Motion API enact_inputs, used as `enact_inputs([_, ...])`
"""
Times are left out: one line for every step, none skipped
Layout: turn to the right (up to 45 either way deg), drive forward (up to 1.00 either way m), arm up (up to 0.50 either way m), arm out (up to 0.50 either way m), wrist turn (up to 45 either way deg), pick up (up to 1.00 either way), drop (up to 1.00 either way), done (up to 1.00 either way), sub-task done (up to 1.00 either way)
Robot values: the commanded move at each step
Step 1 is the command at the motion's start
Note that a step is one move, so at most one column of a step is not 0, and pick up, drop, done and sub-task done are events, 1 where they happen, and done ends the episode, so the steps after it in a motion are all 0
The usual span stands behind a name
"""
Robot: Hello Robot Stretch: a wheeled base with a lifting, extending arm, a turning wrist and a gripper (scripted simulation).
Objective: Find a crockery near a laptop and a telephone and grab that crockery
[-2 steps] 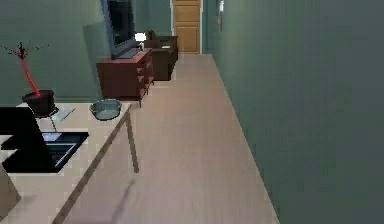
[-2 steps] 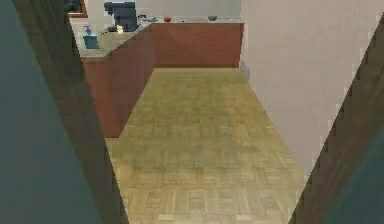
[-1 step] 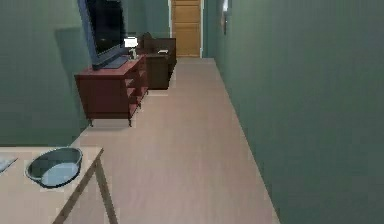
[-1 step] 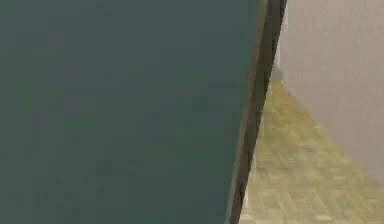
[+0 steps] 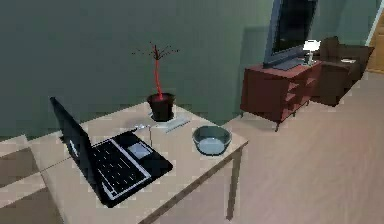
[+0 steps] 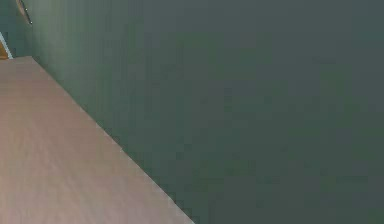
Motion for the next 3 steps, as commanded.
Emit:
enact_inputs([-45.0, 0.00, 0.00, 0.00, 0.0, 0.00, 0.00, 0.00, 0.00])
enact_inputs([-36.0, 0.00, 0.00, 0.00, 0.0, 0.00, 0.00, 0.00, 0.00])
enact_inputs([45.0, 0.00, 0.00, 0.00, 0.0, 0.00, 0.00, 0.00, 0.00])
